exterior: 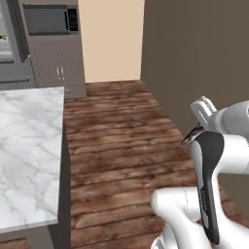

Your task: Transport the fish and broccoli to the fridge. Place the fish on the rack containing meat and place the broccoli on the rack containing the vegetable, ensuring meats and vegetables are on different racks.

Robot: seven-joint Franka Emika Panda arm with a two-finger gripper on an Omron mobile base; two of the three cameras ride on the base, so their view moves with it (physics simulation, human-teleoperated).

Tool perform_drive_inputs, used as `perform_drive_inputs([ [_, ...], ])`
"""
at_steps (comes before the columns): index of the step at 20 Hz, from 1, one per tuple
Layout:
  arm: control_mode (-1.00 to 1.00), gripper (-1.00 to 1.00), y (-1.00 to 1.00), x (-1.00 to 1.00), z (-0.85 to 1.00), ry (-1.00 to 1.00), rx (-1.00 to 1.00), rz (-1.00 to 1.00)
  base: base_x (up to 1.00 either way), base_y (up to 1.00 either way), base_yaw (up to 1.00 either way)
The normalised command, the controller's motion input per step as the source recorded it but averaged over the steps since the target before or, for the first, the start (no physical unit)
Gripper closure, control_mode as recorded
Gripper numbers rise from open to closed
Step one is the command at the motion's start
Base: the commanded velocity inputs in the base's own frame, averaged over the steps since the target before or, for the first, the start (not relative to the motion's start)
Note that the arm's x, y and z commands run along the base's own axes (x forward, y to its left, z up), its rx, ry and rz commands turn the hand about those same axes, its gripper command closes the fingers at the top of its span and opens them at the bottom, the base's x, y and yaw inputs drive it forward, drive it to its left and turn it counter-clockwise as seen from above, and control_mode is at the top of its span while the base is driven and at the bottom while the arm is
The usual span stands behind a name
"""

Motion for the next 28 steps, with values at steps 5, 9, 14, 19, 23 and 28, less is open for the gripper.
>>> perform_drive_inputs([
  [5, 1.00, 1.00, 0.00, 0.00, 0.00, 0.00, 0.00, 0.00, 1.00, -0.52, 0.11],
  [9, 1.00, 1.00, 0.00, 0.00, 0.00, 0.00, 0.00, 0.00, 1.00, -0.56, 0.11],
  [14, 1.00, 1.00, 0.00, 0.00, 0.00, 0.00, 0.00, 0.00, 1.00, -0.42, 0.11],
  [19, 1.00, 1.00, 0.00, 0.00, 0.00, 0.00, 0.00, 0.00, 1.00, -0.27, 0.07],
  [23, 1.00, 1.00, 0.00, 0.00, 0.00, 0.00, 0.00, 0.00, 1.00, -0.25, 0.03],
  [28, 1.00, 1.00, 0.00, 0.00, 0.00, 0.00, 0.00, 0.00, 1.00, -0.19, 0.01],
])
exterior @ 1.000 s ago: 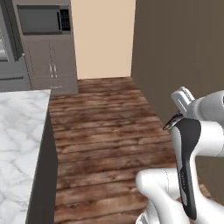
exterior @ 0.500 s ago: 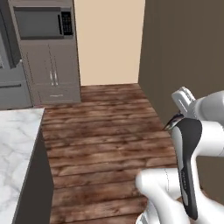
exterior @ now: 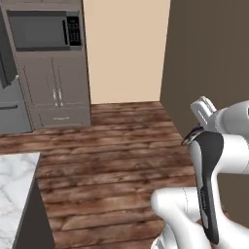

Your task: Transport the fish and broccoli to the fridge. Place the fish on the rack containing meat and place the broccoli on the rack containing the vegetable, ensuring meats and vegetables are on different racks.

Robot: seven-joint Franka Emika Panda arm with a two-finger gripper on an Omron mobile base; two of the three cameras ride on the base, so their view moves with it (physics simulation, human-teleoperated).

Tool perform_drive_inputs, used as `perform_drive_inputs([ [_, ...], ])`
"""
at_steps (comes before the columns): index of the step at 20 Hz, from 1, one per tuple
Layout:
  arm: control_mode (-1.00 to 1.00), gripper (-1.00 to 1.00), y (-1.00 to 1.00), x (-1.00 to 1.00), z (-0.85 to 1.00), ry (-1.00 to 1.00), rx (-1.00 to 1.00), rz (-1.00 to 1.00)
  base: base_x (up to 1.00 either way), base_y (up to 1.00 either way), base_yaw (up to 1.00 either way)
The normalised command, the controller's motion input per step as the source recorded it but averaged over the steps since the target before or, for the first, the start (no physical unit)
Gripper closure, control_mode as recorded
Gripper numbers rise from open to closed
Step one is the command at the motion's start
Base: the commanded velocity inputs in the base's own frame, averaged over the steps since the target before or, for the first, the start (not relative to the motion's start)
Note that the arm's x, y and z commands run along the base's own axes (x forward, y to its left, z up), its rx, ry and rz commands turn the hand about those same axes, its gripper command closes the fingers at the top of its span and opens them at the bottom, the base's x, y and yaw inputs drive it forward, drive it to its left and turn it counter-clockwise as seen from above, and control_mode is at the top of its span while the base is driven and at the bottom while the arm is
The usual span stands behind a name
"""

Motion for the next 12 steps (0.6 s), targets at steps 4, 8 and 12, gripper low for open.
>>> perform_drive_inputs([
  [4, 1.00, 1.00, 0.00, 0.00, 0.00, 0.00, 0.00, 0.00, 1.00, -0.42, 0.04],
  [8, 1.00, 1.00, 0.00, 0.00, 0.00, 0.00, 0.00, 0.00, 1.00, -0.35, 0.06],
  [12, 1.00, 1.00, 0.00, 0.00, 0.00, 0.00, 0.00, 0.00, 1.00, -0.38, 0.07],
])
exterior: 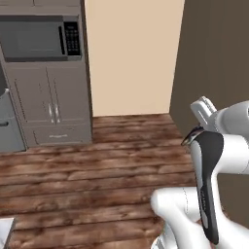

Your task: Transport the fish and broccoli to the fridge. Place the fish on the rack containing meat and place the broccoli on the rack containing the vegetable, ensuring meats and vegetables are on different racks.

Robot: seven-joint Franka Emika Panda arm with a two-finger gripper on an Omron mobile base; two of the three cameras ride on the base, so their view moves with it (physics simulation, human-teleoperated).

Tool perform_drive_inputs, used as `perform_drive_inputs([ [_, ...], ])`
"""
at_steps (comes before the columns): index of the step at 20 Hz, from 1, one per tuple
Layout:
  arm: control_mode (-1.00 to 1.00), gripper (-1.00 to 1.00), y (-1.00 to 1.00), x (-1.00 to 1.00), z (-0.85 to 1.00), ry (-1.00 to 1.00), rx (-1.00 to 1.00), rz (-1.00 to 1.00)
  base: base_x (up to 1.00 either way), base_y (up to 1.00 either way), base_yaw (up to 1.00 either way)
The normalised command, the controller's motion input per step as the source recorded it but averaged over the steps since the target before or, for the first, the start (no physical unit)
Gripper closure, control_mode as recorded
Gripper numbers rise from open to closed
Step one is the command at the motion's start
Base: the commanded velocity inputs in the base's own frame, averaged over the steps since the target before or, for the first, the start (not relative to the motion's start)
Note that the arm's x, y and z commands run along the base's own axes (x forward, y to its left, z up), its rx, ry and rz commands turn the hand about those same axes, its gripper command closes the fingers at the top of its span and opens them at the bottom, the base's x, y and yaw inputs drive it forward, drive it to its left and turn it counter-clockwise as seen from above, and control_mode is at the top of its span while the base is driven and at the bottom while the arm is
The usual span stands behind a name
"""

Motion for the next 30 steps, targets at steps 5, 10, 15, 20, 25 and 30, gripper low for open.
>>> perform_drive_inputs([
  [5, 1.00, 1.00, 0.00, 0.00, 0.00, 0.00, 0.00, 0.00, 1.00, -0.23, 0.04],
  [10, 1.00, 1.00, 0.00, 0.00, 0.00, 0.00, 0.00, 0.00, 1.00, 0.09, -0.02],
  [15, 1.00, 1.00, 0.00, 0.00, 0.00, 0.00, 0.00, 0.00, 1.00, 1.00, -0.23],
  [20, 1.00, 1.00, 0.00, 0.00, 0.00, 0.00, 0.00, 0.00, 1.00, 1.00, -0.23],
  [25, 1.00, 1.00, 0.00, 0.00, 0.00, 0.00, 0.00, 0.00, 0.39, 1.00, -0.14],
  [30, 1.00, 1.00, 0.00, 0.00, 0.00, 0.00, 0.00, 0.00, -0.97, 1.00, -0.08],
])
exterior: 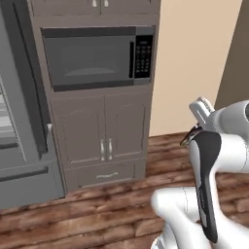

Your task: Transport the fish and broccoli to the fridge. Place the fish on the rack containing meat and place the broccoli on the rack containing the vegetable, ensuring meats and vegetables are on different racks.

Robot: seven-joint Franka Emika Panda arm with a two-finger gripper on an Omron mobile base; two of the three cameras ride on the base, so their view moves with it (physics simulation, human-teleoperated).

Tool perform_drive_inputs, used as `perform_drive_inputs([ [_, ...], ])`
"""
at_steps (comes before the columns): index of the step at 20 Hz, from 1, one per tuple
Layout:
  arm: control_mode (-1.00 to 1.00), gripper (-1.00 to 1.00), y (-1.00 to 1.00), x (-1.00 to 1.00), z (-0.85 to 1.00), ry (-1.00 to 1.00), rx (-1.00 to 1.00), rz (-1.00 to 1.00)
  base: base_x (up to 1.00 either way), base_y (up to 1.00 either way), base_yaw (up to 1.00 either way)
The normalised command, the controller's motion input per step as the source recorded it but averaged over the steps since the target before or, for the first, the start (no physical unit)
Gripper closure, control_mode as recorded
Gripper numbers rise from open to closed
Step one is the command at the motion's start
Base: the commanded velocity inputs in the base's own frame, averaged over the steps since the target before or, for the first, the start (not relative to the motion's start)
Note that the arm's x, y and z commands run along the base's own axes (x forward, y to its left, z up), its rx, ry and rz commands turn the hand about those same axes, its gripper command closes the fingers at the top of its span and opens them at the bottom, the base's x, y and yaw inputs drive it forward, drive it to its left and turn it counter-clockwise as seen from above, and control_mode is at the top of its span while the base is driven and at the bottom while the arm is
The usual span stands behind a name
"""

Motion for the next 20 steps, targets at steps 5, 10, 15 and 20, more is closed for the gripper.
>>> perform_drive_inputs([
  [5, 1.00, 1.00, 0.00, 0.00, 0.00, 0.00, 0.00, 0.00, -0.65, 1.00, -0.15],
  [10, 1.00, 1.00, 0.00, 0.00, 0.00, 0.00, 0.00, 0.00, 0.29, 1.00, -0.22],
  [15, 1.00, 1.00, 0.00, 0.00, 0.00, 0.00, 0.00, 0.00, 0.78, 1.00, -0.22],
  [20, 1.00, 1.00, 0.00, 0.00, 0.00, 0.00, 0.00, 0.00, -0.23, 1.00, -0.13],
])
